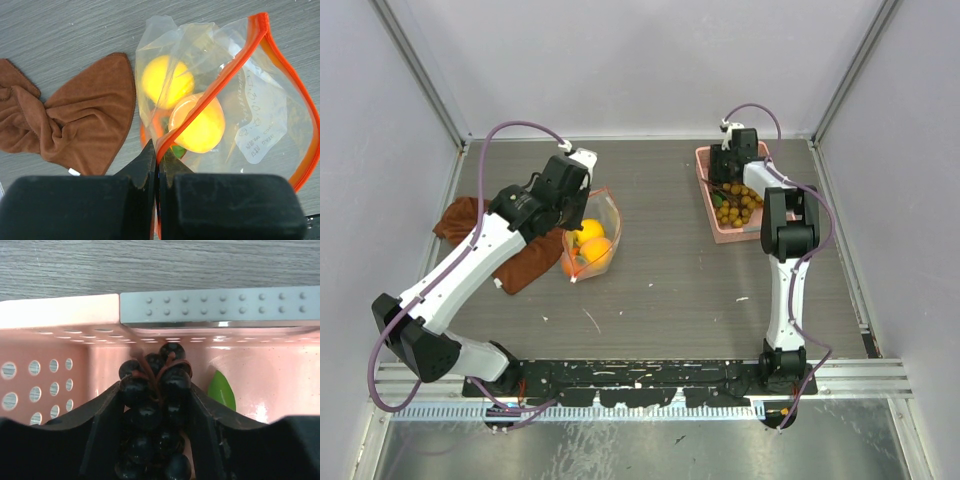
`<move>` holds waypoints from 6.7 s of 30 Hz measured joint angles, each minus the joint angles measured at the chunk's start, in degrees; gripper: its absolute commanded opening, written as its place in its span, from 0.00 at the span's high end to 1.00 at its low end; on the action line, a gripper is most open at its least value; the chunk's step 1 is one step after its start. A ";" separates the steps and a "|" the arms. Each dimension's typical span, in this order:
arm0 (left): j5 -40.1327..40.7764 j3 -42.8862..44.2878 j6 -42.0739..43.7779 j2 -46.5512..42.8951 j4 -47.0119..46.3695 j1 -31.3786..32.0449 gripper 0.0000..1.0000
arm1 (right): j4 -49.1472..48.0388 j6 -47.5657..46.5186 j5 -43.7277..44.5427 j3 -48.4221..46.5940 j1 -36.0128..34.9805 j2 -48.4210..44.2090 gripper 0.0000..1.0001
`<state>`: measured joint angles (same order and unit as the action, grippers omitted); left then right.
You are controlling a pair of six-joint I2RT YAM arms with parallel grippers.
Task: Place the food in the zip-top bag and seal the zipper
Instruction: Pick up the fake fruit from the bin, then place the fake fruit in the zipper food storage bag.
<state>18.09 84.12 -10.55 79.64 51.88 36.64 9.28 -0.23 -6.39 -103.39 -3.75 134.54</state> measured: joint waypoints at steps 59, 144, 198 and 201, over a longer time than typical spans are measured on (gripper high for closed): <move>-9.14 6.84 -4.55 0.44 1.60 -0.02 1.00 | -0.57 8.85 -4.83 24.41 -6.03 -53.94 0.82; -11.65 2.60 -27.45 3.48 -0.33 -0.79 1.00 | -19.61 34.25 4.74 38.45 -41.11 -45.88 0.44; -8.92 -0.15 -24.44 0.24 -0.20 -1.53 1.00 | 15.45 11.45 14.69 24.26 -41.13 -45.66 0.97; -8.22 -0.15 -24.22 0.24 -0.17 -1.57 1.00 | 17.68 10.84 14.62 22.45 -41.16 -45.64 0.99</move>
<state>9.87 83.96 -34.76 79.88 51.70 35.07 26.96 10.61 8.23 -80.95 -44.91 88.90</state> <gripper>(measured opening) 0.006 0.041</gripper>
